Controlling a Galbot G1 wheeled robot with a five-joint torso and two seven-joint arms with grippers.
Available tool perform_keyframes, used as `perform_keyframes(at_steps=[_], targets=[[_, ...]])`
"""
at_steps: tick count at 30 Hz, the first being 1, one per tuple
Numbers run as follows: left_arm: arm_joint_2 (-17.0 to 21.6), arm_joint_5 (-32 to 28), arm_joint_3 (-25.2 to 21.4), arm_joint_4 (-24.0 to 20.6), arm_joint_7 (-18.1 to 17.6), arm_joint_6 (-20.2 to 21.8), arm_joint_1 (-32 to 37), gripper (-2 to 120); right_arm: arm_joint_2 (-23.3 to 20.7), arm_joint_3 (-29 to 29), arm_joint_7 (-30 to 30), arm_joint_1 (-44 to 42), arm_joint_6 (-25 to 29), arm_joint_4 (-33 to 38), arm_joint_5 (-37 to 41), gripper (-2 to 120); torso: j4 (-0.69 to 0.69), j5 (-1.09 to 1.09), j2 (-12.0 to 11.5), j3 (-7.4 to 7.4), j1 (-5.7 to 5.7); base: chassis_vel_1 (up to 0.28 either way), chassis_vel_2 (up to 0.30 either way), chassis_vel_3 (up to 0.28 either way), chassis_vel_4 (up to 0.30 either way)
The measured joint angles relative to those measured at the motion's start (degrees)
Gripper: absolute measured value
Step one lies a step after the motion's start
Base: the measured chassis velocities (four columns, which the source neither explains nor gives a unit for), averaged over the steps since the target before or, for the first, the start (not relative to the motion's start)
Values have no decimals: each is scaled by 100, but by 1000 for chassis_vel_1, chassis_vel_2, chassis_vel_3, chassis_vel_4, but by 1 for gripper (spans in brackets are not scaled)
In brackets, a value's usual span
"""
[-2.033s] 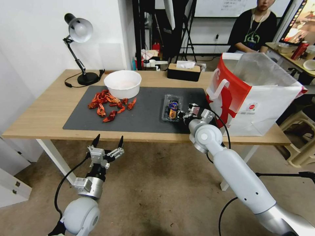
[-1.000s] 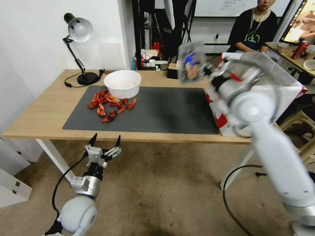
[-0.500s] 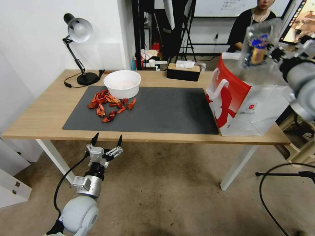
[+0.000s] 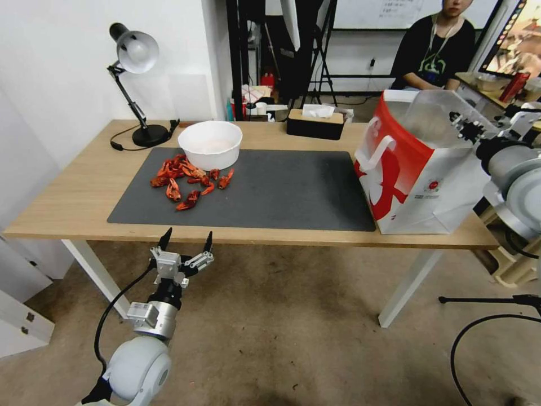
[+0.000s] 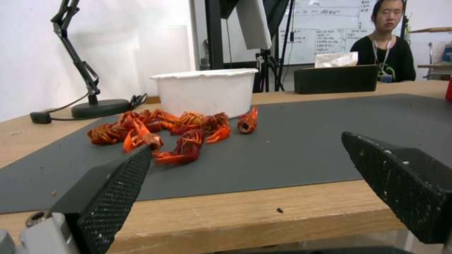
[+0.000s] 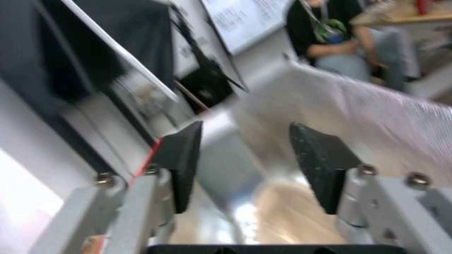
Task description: Close the takeout container lid, then place the container into the takeout bag.
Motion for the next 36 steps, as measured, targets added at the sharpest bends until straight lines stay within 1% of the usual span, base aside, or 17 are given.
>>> perform_keyframes(at_steps=[1,3,4,6,7,9,11,12,13,14,16,17,19,21,24,30,36], targets=[[0,0,0,0,0,0,0,100,0,0,0,0,0,0,0,54,0,0,0,0,0,0,0,0,0],[18,-7,-10,-1,-5,0,-6,100,-18,5,-541,-9,533,155,71,65,1,-2,0,0,0,0,0,0,0],[18,-7,-10,-1,-5,0,-6,100,-18,5,-541,-9,533,155,71,65,1,-2,0,0,0,0,0,0,0],[29,-13,-21,-2,-9,0,-12,100,-37,-64,-1039,-141,911,377,4,76,-1,-1,0,0,0,0,0,0,0],[29,-13,-21,-2,-9,0,-12,100,-37,-64,-1039,-141,911,377,4,76,-1,-1,0,0,0,0,0,0,0],[31,-22,-23,-2,-10,0,-12,100,-45,-135,-1432,-328,1075,559,-213,86,0,-1,0,0,0,0,0,0,0],[31,-23,-23,-2,-11,0,-12,100,-47,-150,-1527,-379,1105,599,-279,89,0,-1,0,0,0,0,0,0,0],[29,-28,-23,-2,-13,2,-16,100,-69,-281,-2172,-774,1271,846,-928,96,0,-1,0,0,0,0,0,0,0],[22,-30,-18,0,-14,6,-23,100,-81,-362,-2491,-1058,1344,1013,-1436,99,0,1,0,0,0,0,0,0,0],[22,-30,-18,0,-14,6,-23,100,-81,-362,-2491,-1058,1344,1013,-1436,99,0,1,0,0,0,0,0,0,0],[3,-36,-7,5,-17,20,-29,100,-50,-489,-2877,-1551,1464,1285,-2338,100,-2,-1,0,0,0,0,0,0,0],[3,-36,-7,5,-17,20,-29,100,-50,-489,-2877,-1551,1464,1285,-2338,100,-2,-1,0,0,0,0,0,0,0],[-20,-42,-1,7,-23,40,-29,100,91,-570,-3050,-2096,1574,1506,-3306,100,0,0,0,0,0,0,0,0,0],[-30,-43,0,7,-23,46,-28,100,155,-595,-3058,-2267,1606,1561,-3573,100,-1,0,0,0,0,0,0,0,0],[-73,-46,8,7,-31,75,-41,100,433,-676,-2993,-2939,1811,1704,-4502,100,-2,-1,1,0,-1,0,0,0,0],[-110,-51,25,7,-41,119,-50,100,822,-743,-2758,-3651,2233,1588,-5492,100,-1,0,0,0,0,0,0,0,0],[-121,-56,27,15,-46,125,-48,100,1199,-854,-2473,-4305,2710,1381,-6141,100,-1,-1,0,0,0,0,0,0,0]])
